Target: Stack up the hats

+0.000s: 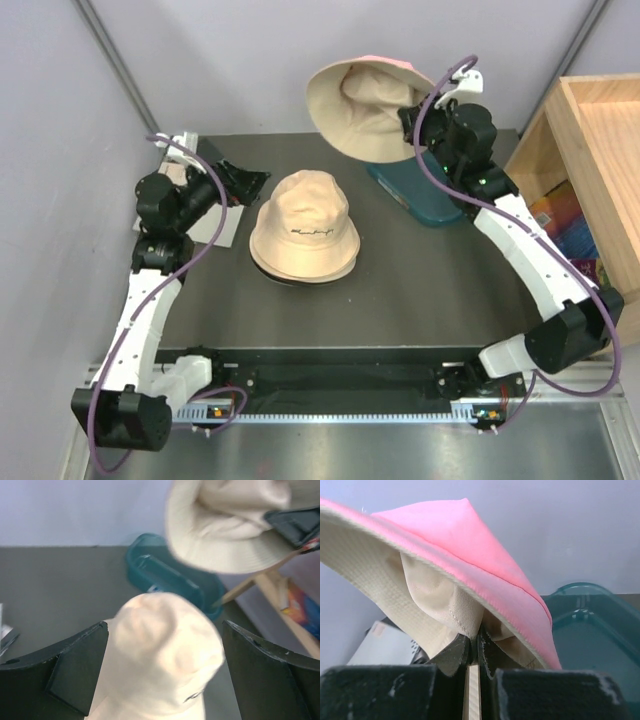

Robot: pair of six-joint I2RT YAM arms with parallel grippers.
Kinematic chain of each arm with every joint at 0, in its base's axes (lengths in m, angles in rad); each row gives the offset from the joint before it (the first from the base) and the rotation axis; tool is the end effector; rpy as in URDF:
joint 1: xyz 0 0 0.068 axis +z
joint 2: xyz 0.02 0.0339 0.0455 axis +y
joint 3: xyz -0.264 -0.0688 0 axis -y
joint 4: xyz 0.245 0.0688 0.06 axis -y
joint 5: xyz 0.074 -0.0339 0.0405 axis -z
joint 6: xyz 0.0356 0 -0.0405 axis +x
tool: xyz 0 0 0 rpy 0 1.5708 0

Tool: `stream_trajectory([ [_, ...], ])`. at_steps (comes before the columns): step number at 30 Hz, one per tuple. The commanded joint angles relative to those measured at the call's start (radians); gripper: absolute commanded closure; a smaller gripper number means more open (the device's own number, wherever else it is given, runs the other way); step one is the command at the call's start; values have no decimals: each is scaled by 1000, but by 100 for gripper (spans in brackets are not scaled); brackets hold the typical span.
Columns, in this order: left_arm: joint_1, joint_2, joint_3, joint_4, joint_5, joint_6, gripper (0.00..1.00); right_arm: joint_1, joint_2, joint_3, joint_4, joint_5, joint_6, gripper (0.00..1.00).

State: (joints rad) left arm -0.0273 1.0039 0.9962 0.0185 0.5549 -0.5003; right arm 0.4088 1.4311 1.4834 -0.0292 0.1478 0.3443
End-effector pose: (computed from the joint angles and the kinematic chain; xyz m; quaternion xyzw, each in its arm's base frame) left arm 0.2273 -0.0250 0.3954 0.0308 0.7032 -0.3642 0.6098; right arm 0.3085 0.1279 0.4502 0.0303 0.6983 0.2143 0.6823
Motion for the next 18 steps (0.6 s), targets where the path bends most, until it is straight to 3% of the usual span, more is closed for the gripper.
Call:
stream_trajectory([
  [1, -111, -8, 15, 178, 10, -51, 1, 45, -75, -41, 78, -145, 51, 100],
  [6, -236, 32, 65, 158, -119, 34, 1, 74, -115, -80, 100, -275, 107, 100],
  [13, -279, 68, 96, 135, -256, 101, 1, 87, -158, -94, 98, -381, 140, 100],
  [18, -296, 81, 105, 152, -280, 121, 2, 87, -178, -94, 112, -425, 157, 100],
])
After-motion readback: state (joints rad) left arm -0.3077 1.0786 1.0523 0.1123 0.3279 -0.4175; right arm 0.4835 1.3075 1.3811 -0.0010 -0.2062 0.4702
